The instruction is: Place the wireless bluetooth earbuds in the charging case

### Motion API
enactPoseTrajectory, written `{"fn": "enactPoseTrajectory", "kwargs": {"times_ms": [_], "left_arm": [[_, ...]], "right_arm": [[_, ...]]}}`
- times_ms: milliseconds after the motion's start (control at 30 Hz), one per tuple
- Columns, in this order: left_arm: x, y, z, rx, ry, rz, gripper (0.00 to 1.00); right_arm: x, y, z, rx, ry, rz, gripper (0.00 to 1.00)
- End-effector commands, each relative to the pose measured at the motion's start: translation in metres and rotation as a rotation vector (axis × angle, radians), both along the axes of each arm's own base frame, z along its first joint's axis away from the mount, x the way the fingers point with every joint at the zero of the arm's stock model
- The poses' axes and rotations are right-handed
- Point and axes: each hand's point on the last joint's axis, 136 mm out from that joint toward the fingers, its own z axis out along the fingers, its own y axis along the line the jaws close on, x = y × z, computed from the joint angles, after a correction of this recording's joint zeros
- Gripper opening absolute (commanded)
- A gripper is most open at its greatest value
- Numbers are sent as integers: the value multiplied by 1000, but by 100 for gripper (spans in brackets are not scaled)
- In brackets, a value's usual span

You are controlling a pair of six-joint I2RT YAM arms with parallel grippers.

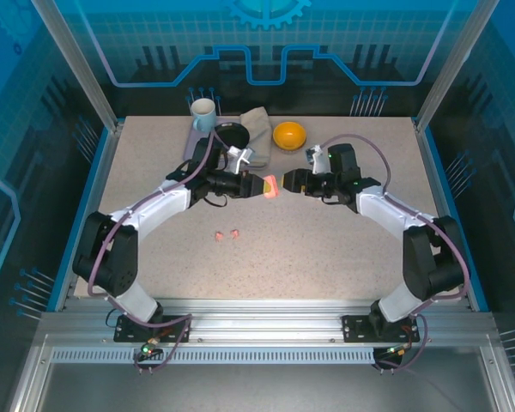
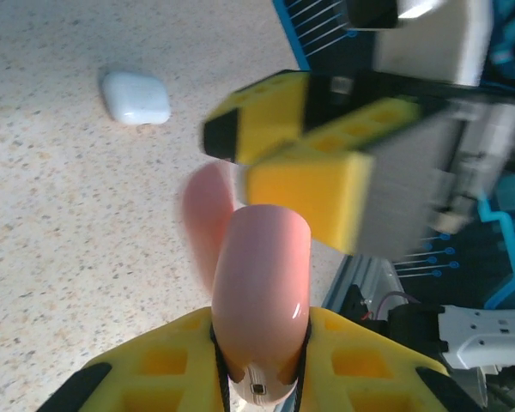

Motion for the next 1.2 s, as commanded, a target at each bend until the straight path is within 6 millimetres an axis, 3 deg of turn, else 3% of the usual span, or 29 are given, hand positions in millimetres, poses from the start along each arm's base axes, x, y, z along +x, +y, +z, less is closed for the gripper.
{"fn": "enactPoseTrajectory", "kwargs": {"times_ms": [0, 100, 367, 500, 767, 1167], "left_arm": [[-9, 1, 51, -71, -138, -53, 0], [-9, 5, 50, -68, -137, -49, 0], [-8, 5, 54, -95, -141, -74, 0], [-6, 4, 58, -109, -140, -80, 0], [-2, 2, 66, -133, -151, -70, 0], [0, 0, 73, -153, -159, -77, 0]], "right_arm": [[4, -22, -23, 5, 63, -75, 61], [-2, -20, -9, 37, 41, -61, 60], [-31, -4, 65, 182, -122, 89, 59], [-38, 6, 86, 224, -161, 151, 55], [-41, 33, 89, 226, -157, 216, 45], [-31, 38, 74, 214, -130, 196, 37]]}}
